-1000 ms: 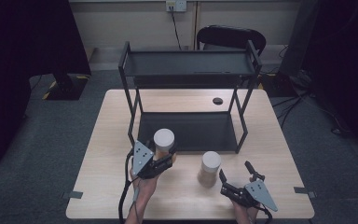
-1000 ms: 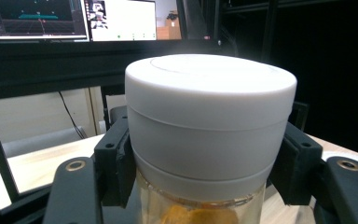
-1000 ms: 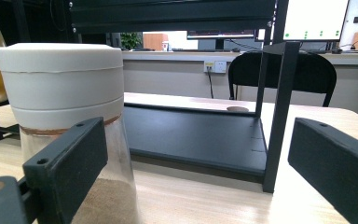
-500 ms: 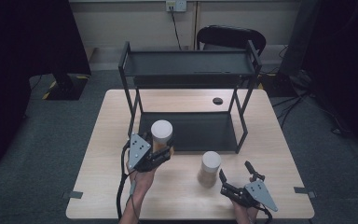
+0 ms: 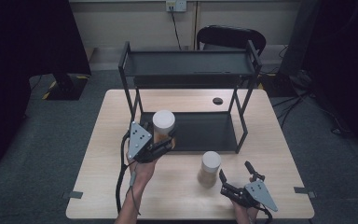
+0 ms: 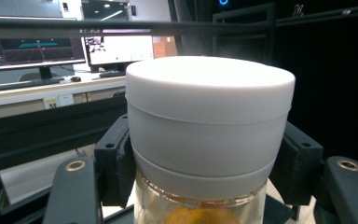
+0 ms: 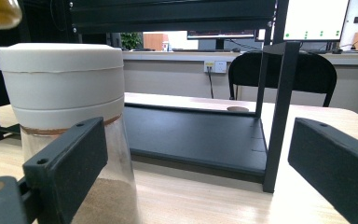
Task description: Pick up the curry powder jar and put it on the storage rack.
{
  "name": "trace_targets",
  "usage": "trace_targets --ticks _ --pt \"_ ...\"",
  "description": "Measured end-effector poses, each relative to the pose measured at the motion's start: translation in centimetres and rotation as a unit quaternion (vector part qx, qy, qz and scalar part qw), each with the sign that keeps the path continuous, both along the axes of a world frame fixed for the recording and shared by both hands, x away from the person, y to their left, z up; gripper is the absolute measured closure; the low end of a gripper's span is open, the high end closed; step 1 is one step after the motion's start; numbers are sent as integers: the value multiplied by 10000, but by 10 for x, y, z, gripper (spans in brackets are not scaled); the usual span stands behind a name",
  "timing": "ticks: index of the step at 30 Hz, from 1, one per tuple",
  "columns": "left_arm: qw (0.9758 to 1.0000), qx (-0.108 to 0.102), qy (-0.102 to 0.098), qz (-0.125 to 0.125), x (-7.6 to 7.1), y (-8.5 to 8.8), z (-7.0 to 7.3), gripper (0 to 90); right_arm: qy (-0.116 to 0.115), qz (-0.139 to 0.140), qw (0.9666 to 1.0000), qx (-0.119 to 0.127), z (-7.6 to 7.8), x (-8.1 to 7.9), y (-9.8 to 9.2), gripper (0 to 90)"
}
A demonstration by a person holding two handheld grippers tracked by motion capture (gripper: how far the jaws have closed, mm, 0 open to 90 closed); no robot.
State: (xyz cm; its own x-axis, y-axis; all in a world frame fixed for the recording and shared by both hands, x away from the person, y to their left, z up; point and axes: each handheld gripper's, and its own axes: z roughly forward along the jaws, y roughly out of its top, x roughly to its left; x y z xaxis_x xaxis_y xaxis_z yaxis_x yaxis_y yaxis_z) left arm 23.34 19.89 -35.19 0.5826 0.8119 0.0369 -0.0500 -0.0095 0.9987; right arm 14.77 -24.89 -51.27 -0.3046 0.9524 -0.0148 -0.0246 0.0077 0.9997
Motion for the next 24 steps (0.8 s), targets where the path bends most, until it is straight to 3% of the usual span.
trace_targets --ticks 6,15,19,24 --pt "9999 32 -108 8 2 2 11 344 1 -1 10000 -1 0 0 0 38" --pt "9992 118 -390 26 9 7 41 344 1 -9 10000 1 0 0 0 38" --pt "9988 30 -482 12 13 9 51 344 2 -7 10000 -1 0 0 0 38" --pt "9991 -105 -398 -47 25 12 63 344 0 5 10000 -4 0 0 0 38"
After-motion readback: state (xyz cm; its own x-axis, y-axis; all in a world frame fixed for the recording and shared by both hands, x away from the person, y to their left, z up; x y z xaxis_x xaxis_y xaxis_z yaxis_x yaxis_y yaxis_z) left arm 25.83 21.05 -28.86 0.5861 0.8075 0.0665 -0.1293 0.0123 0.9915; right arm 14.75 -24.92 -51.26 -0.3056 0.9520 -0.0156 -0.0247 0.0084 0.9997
